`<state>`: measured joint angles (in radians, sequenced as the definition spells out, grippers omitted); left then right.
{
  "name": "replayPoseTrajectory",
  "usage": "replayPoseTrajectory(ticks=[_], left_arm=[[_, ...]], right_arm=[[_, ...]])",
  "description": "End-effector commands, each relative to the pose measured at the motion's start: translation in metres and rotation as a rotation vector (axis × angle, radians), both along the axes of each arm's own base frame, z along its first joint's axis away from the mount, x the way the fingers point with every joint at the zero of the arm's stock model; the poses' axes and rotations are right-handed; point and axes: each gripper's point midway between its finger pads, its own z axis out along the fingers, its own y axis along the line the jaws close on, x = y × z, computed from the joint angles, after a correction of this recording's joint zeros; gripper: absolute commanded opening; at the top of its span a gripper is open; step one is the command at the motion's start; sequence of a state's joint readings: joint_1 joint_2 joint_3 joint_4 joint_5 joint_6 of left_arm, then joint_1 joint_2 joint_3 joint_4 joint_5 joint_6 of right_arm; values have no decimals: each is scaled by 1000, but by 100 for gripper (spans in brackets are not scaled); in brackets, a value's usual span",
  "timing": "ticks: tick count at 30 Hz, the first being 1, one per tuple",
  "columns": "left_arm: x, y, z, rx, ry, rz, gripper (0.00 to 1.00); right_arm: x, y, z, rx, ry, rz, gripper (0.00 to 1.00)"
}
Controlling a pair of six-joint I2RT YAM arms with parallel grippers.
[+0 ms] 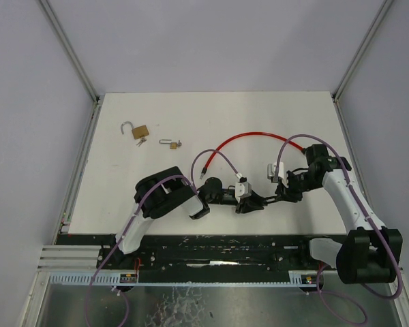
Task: Lock with the key
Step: Lock the lock.
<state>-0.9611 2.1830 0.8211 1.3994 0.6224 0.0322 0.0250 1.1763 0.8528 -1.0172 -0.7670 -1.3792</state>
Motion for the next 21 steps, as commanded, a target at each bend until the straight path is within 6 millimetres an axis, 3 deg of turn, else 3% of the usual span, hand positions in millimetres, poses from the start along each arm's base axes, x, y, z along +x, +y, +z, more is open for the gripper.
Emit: replayPoseTrajectory(ticks=[1, 3, 11, 15, 21], left_arm=[[5, -2, 55, -170, -109, 14, 0], [4, -2, 55, -172, -108, 13, 0], [4, -2, 57, -182, -103, 12, 0], [5, -2, 61, -192, -102, 18, 0], [6, -18, 59, -206, -99, 9, 0]], right_arm=[[-1, 6, 1, 47, 12, 15, 28], [-2, 7, 1, 48, 26, 13, 23], [-4, 9, 5, 63, 35, 17, 24], [-6, 12, 13, 84, 29, 34, 1], [2, -5, 51, -26, -65, -11, 0]])
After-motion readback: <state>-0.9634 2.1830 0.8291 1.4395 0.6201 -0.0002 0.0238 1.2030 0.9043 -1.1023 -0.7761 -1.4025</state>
